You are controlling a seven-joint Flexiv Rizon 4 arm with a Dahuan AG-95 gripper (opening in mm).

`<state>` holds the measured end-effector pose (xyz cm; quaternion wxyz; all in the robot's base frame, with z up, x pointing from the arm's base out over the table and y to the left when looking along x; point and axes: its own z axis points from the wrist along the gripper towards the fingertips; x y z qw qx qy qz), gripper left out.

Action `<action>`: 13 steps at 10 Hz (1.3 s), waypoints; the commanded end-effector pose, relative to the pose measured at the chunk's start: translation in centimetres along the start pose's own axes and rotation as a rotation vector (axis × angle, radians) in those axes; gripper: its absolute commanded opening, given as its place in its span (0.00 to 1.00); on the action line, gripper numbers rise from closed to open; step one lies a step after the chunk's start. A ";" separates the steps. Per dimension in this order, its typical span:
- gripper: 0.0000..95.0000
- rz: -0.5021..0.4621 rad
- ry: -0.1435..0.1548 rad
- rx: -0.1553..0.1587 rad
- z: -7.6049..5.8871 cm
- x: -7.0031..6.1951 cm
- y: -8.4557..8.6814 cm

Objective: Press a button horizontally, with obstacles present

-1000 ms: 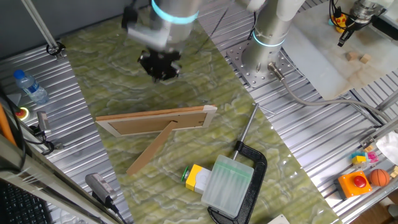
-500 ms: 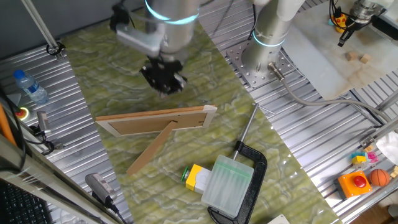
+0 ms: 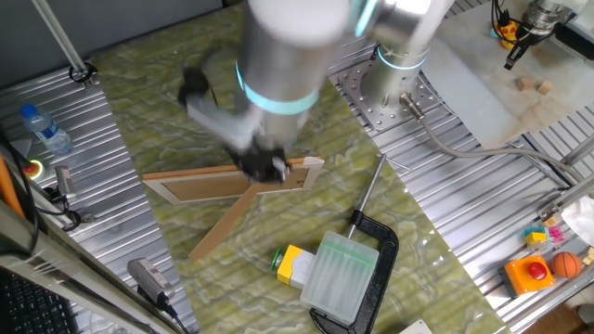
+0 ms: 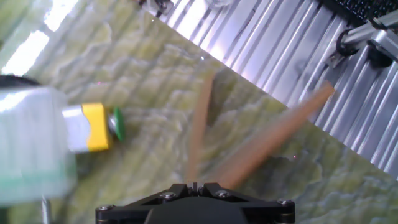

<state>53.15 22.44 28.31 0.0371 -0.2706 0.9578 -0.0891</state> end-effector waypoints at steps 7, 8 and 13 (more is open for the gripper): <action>0.00 -0.003 -0.019 -0.090 6.7 -3.5 2.0; 0.00 -0.009 -0.002 -0.106 7.4 -3.9 2.4; 0.00 0.008 0.048 -0.158 11.7 -4.7 5.2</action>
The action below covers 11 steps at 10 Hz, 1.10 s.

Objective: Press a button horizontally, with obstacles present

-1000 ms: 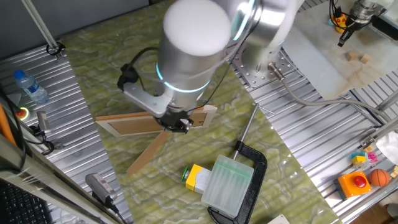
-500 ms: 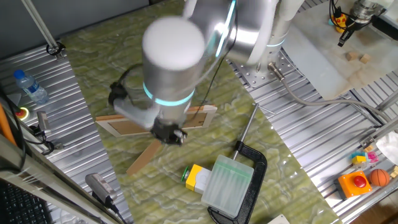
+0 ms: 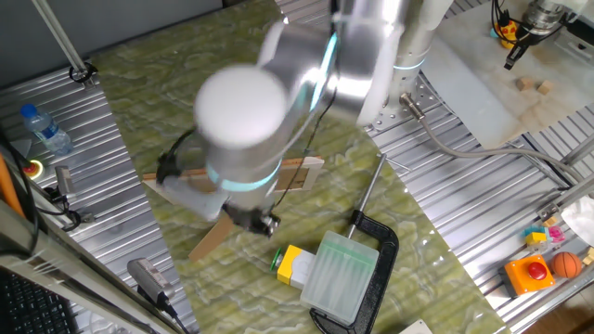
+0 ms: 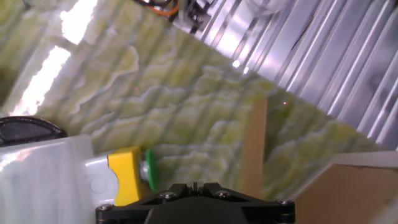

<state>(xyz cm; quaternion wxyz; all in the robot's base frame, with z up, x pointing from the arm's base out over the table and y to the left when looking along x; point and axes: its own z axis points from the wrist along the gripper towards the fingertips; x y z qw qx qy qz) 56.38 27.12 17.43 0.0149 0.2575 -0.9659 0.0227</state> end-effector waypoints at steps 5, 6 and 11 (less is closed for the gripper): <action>0.00 -0.065 -0.043 -0.036 5.1 0.7 2.1; 0.00 -0.062 -0.043 -0.035 5.1 0.7 2.1; 0.00 -0.038 0.062 -0.008 4.9 0.6 2.1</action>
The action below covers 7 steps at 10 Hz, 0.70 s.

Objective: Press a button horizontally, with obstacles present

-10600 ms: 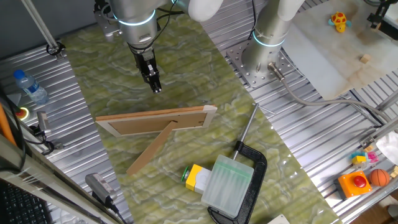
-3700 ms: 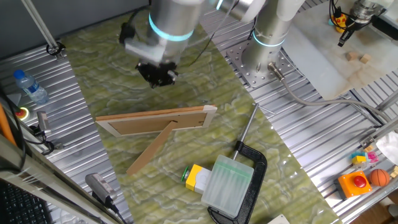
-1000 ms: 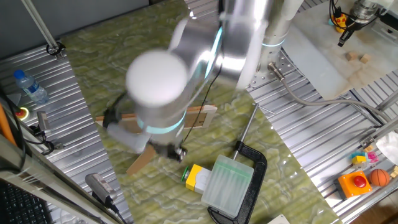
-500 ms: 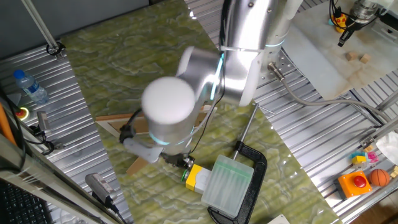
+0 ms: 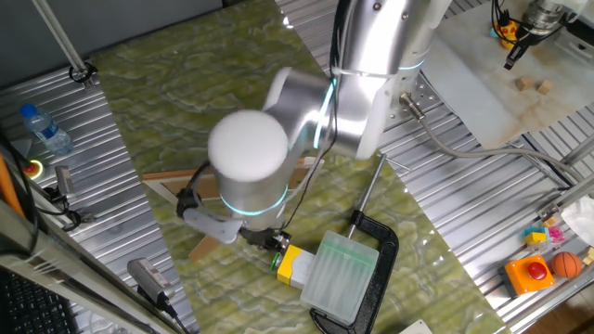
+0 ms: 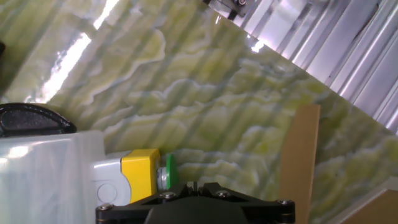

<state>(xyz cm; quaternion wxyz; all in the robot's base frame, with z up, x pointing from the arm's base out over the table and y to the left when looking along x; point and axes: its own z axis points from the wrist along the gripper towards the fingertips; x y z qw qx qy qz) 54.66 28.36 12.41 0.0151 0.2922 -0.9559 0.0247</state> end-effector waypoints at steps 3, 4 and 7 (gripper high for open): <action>0.00 -0.014 0.084 -0.036 -0.1 0.0 0.0; 0.00 -0.025 0.063 -0.042 0.0 0.4 -0.5; 0.00 -0.039 0.042 -0.044 1.4 1.1 -1.7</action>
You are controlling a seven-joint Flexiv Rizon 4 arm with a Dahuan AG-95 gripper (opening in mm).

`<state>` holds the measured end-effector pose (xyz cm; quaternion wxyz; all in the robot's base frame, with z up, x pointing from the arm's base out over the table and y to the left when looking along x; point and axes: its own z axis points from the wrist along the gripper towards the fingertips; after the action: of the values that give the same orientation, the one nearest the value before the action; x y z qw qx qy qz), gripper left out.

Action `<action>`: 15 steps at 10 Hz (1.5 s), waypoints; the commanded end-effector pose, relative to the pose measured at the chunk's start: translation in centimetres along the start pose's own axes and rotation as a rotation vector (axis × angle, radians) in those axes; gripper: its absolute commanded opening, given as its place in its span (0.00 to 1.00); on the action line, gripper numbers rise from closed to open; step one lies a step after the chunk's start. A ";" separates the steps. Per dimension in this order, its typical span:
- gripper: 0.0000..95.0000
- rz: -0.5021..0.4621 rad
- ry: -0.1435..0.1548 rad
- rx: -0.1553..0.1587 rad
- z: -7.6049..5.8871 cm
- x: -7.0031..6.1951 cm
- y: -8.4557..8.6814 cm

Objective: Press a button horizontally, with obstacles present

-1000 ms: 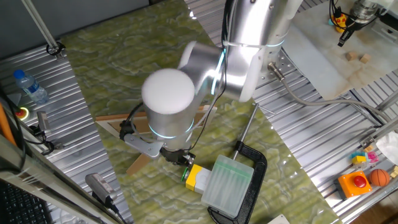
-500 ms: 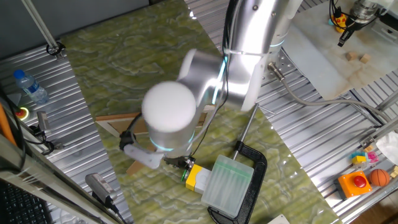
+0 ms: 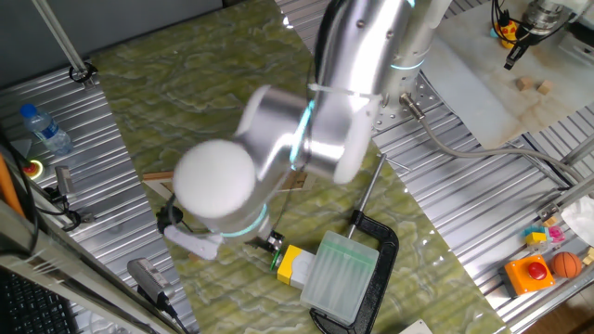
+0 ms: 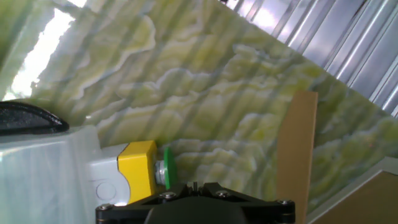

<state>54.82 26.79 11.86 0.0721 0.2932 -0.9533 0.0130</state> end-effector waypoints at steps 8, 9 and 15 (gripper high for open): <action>0.00 -0.047 -0.124 -0.014 3.9 -1.4 -0.3; 0.00 -0.052 -0.117 -0.019 4.5 -1.5 -0.4; 0.00 -0.057 -0.089 -0.051 6.2 -2.0 0.6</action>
<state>55.31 28.16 5.29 0.0401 0.3185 -0.9467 -0.0279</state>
